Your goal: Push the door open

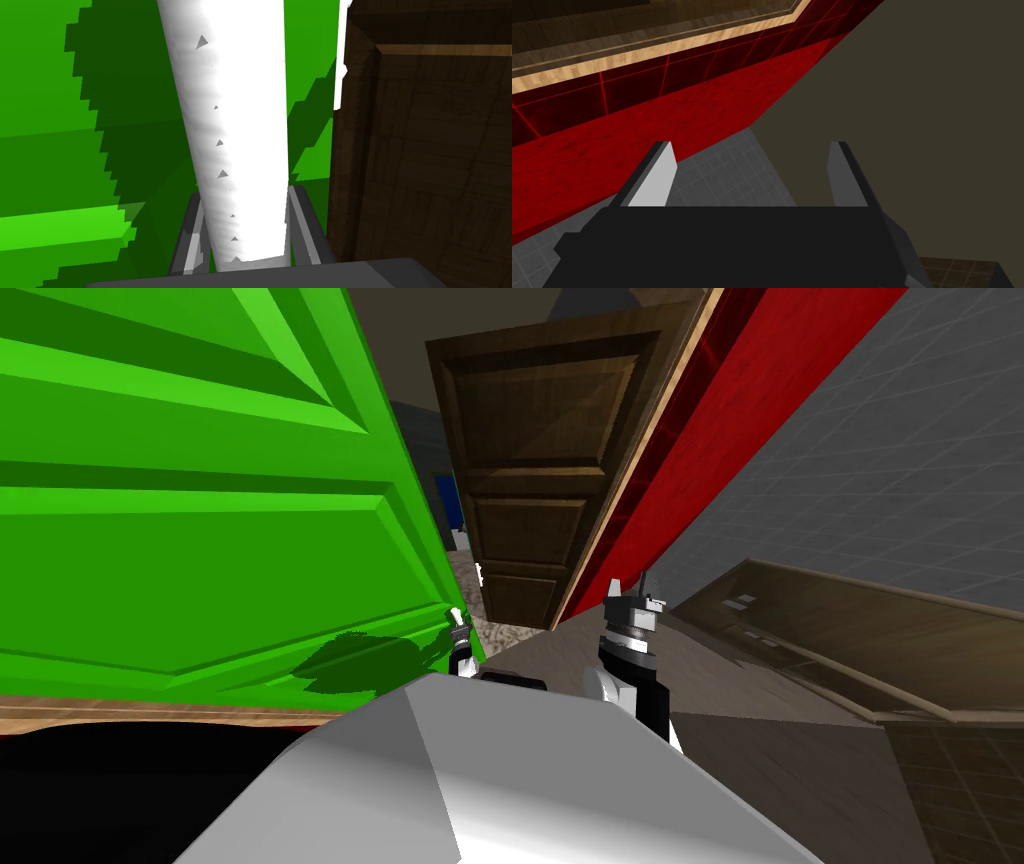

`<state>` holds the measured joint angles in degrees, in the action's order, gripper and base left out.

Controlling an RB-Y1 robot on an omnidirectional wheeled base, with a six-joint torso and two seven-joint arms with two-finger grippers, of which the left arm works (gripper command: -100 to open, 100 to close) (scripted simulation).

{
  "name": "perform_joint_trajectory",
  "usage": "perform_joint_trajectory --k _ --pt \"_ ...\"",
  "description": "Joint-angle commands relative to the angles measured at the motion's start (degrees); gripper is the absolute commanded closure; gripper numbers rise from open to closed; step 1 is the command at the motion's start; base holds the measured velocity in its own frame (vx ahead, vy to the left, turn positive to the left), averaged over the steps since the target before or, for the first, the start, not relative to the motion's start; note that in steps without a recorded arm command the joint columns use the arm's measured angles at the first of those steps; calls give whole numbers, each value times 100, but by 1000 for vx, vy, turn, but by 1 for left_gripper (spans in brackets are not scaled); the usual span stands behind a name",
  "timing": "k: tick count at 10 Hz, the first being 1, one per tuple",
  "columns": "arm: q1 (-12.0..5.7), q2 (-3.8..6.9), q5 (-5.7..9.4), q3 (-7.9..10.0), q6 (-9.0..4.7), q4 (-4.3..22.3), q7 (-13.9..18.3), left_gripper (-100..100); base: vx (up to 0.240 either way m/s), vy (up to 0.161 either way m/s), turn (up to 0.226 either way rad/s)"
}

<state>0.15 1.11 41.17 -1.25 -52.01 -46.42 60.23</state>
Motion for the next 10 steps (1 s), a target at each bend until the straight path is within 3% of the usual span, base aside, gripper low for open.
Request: perform_joint_trajectory --k 1,3,4,5,8,10 --pt "-57 83 84 149 -67 -11 -63 100 151 53 -59" --pt "-99 145 208 336 -147 34 -131 100 182 44 -42" --pt "-99 145 208 336 -147 34 -131 100 119 63 -20" --pt "-138 185 321 507 -220 76 -194 100 136 66 -78" --pt "-197 222 491 763 -329 138 -288 100 145 69 -61" --pt "-213 227 536 830 -358 125 -313 100 106 61 -31"
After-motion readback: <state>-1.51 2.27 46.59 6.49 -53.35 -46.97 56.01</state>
